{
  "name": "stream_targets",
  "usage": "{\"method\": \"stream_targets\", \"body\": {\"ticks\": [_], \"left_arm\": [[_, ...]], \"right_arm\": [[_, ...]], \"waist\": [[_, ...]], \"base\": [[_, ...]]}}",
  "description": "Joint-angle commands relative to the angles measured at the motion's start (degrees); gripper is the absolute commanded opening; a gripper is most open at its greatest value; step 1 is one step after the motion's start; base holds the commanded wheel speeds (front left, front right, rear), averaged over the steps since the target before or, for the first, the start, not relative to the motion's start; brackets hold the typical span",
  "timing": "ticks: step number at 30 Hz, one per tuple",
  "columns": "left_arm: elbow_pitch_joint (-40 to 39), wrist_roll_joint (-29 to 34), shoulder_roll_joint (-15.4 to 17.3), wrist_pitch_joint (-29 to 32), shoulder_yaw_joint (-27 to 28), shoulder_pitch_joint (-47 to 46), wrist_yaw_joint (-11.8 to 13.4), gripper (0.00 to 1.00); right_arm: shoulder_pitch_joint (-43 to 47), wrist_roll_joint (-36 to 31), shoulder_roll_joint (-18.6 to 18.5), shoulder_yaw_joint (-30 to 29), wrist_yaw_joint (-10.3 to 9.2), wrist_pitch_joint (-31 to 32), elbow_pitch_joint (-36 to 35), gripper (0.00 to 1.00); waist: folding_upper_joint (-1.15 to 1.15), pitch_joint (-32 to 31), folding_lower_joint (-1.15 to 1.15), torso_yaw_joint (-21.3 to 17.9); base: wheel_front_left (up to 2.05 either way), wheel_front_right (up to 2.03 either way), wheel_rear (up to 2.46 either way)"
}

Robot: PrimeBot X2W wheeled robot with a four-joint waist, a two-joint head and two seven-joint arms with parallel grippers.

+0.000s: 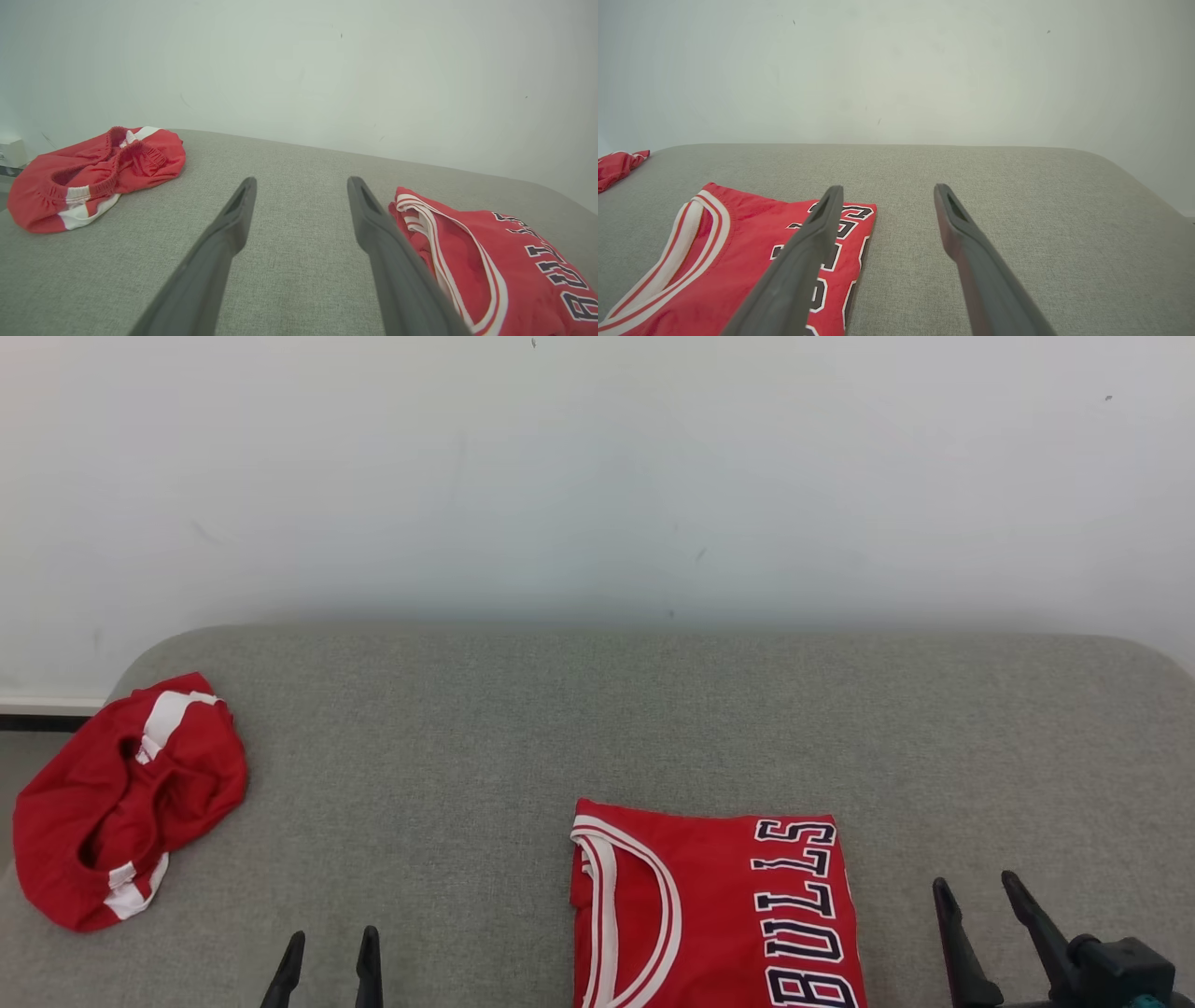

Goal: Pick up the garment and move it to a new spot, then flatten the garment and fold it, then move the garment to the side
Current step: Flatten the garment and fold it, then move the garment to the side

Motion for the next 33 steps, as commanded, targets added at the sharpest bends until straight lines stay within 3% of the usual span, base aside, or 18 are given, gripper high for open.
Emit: {"method": "stream_targets", "body": {"ticks": [1,14,33], "left_arm": [[0.3,0.3,0.0,-0.2,0.3,-0.7,0.1,1.0],[2.5,0.7,0.0,-0.2,3.0,-0.4,0.1,1.0],[3.1,0.8,0.0,-0.2,2.6,-0.2,0.1,1.0]], "right_arm": [[0.8,0.4,0.2,0.3,-0.13,-0.6,0.1,1.0],[0.5,2.5,3.7,2.5,-0.13,-3.4,4.8,1.0],[0.0,2.6,3.8,2.6,-0.13,-4.0,5.9,1.0]], "waist": [[0.0,-0.5,0.0,-0.7],[0.0,-1.5,0.0,-4.0],[0.0,-0.7,0.0,-3.9]], "base": [[0.0,0.0,0.0],[0.0,0.0,0.0],[0.0,0.0,0.0]]}}
